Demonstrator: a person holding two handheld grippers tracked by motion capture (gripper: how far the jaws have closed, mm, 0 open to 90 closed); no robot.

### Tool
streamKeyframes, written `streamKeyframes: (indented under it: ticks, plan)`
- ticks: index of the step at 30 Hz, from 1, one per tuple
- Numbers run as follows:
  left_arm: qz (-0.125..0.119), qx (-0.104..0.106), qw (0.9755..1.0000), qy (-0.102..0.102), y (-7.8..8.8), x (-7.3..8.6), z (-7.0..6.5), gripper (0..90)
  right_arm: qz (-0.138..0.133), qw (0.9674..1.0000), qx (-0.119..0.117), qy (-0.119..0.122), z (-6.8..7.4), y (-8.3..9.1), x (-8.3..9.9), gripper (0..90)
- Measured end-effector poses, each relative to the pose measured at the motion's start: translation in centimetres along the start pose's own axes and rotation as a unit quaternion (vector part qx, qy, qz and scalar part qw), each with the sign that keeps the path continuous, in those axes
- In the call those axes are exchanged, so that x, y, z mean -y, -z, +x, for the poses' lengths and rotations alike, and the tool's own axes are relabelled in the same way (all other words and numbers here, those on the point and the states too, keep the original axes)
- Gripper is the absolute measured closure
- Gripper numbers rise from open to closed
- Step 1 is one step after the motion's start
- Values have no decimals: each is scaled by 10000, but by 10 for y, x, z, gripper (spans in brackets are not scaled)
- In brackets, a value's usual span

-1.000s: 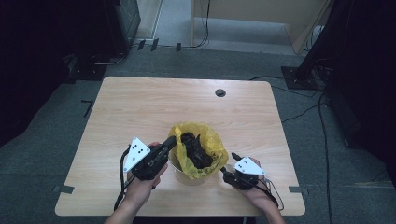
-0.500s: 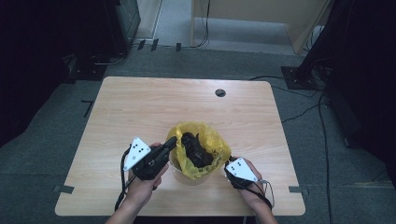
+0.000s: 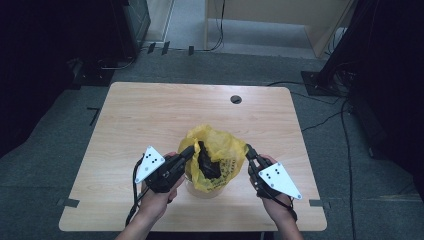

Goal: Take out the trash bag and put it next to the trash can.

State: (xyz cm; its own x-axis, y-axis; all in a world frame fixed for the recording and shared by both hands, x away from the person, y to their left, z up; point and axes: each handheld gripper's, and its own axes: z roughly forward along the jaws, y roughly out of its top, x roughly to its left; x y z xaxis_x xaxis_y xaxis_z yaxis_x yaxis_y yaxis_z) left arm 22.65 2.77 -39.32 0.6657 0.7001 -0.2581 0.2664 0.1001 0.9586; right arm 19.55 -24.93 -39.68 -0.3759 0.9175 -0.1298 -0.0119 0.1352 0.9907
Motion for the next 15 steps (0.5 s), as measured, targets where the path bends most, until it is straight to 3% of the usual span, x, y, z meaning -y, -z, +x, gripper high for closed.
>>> streamKeyframes:
  ticks: [3, 6, 8, 11, 13, 15]
  plan:
    - [-19, 92, 9999, 63, -1, 0, -2, 900, -247, 9992, -327, 11, 20, 3, -22, 881]
    - [-34, 205, 9997, 94, 1, -2, -5, 900, -205, 9972, -715, 23, 40, 3, -28, 874]
    - [-94, 317, 9993, 153, 3, -5, -7, 900, 63, 9951, -970, 181, 55, -2, -25, 875]
    - [-223, 515, 9980, 285, 8, -11, -9, 900, 726, 9913, -956, 536, 71, -13, -14, 875]
    - [-297, 560, 9974, 343, 11, -15, -8, 900, 859, 9908, -966, 404, 70, -16, -12, 844]
    - [-306, 479, 9979, 317, 11, -15, -6, 900, 865, 9905, -1042, 244, 66, -15, -14, 738]
